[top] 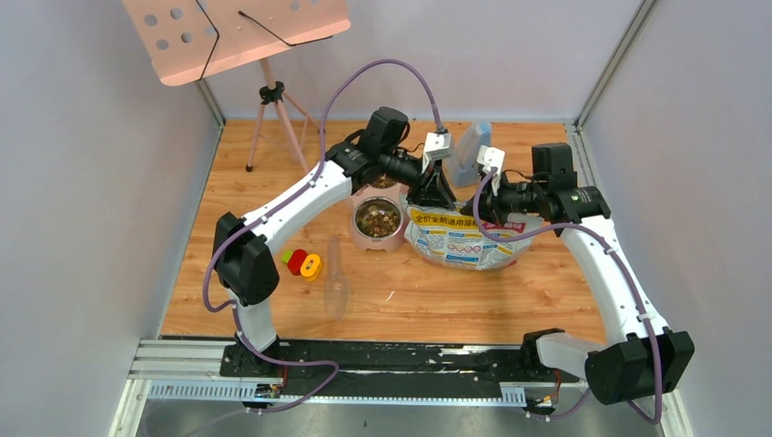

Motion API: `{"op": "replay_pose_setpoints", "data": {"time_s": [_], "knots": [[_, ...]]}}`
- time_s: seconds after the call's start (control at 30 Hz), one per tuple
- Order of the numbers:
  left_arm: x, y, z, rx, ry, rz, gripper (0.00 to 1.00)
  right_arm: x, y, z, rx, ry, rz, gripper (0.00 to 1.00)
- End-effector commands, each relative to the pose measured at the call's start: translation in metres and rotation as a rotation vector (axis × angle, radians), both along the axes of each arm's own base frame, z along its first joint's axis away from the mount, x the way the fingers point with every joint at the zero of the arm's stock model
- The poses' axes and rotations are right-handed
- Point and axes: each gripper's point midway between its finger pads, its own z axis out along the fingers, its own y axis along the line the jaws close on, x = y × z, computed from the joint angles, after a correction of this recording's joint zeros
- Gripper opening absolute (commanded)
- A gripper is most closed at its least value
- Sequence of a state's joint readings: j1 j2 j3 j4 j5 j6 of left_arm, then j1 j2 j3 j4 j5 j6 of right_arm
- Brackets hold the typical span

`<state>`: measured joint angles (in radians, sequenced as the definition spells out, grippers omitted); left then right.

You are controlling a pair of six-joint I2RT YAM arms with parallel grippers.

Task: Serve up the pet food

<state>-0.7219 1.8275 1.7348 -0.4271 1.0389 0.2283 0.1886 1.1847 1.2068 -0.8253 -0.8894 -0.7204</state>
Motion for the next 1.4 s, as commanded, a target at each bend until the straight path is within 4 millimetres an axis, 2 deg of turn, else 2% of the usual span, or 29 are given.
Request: {"op": "replay_pose_setpoints", "data": {"time_s": [0.0, 0.23, 0.3, 0.4, 0.5, 0.53, 0.6, 0.63, 0.7, 0.8, 0.87, 0.93, 0.97, 1.03, 1.07, 1.2, 1.3, 1.37], "knots": [[-0.007, 0.012, 0.012, -0.006, -0.115, -0.059, 0.31, 0.000, 0.007, 0.009, 0.027, -0.024, 0.041, 0.00], [-0.004, 0.026, -0.006, 0.065, -0.173, -0.048, 0.27, 0.001, 0.006, 0.011, 0.022, -0.028, 0.040, 0.00], [-0.001, 0.027, -0.009, 0.079, -0.178, -0.037, 0.22, 0.000, 0.006, 0.012, 0.023, -0.033, 0.042, 0.00], [0.001, 0.026, -0.010, 0.082, -0.154, -0.023, 0.03, -0.001, 0.006, 0.013, 0.023, -0.036, 0.039, 0.00], [0.001, 0.025, -0.009, 0.079, -0.111, -0.015, 0.00, -0.004, 0.005, 0.016, 0.032, -0.045, 0.035, 0.01], [0.001, 0.023, -0.009, 0.075, -0.107, -0.015, 0.00, -0.004, 0.005, 0.016, 0.034, -0.045, 0.031, 0.07], [0.001, 0.022, -0.007, 0.066, -0.089, -0.011, 0.00, -0.004, 0.006, 0.018, 0.037, -0.036, 0.021, 0.30], [0.001, 0.021, -0.005, 0.062, -0.086, -0.011, 0.00, -0.003, 0.006, 0.018, 0.038, -0.028, 0.017, 0.37], [0.001, 0.020, -0.003, 0.056, -0.083, -0.011, 0.00, 0.000, 0.006, 0.018, 0.042, -0.013, 0.010, 0.39], [0.003, 0.019, -0.001, 0.055, -0.082, -0.010, 0.00, 0.002, 0.007, 0.016, 0.040, -0.003, 0.009, 0.26], [0.005, 0.018, 0.001, 0.055, -0.089, -0.005, 0.01, 0.004, 0.006, 0.014, 0.036, -0.005, 0.010, 0.11], [0.006, 0.019, -0.001, 0.066, -0.095, 0.000, 0.19, 0.005, 0.006, 0.013, 0.032, -0.005, 0.010, 0.00], [0.007, 0.020, -0.001, 0.071, -0.101, 0.000, 0.31, 0.005, 0.006, 0.014, 0.032, -0.008, 0.012, 0.00], [0.006, 0.027, -0.006, 0.105, -0.106, 0.007, 0.39, 0.005, 0.006, 0.016, 0.031, -0.016, 0.013, 0.00], [0.008, 0.029, -0.008, 0.112, -0.117, 0.014, 0.40, 0.005, 0.006, 0.017, 0.030, -0.021, 0.012, 0.00], [0.010, 0.041, -0.014, 0.119, -0.113, 0.031, 0.37, 0.005, 0.005, 0.018, 0.026, -0.029, 0.010, 0.00], [0.009, 0.047, -0.019, 0.139, -0.121, 0.023, 0.27, 0.005, 0.005, 0.018, 0.026, -0.031, 0.010, 0.00], [0.009, 0.048, -0.021, 0.144, -0.134, 0.018, 0.16, 0.005, 0.005, 0.019, 0.026, -0.031, 0.011, 0.00]]}}
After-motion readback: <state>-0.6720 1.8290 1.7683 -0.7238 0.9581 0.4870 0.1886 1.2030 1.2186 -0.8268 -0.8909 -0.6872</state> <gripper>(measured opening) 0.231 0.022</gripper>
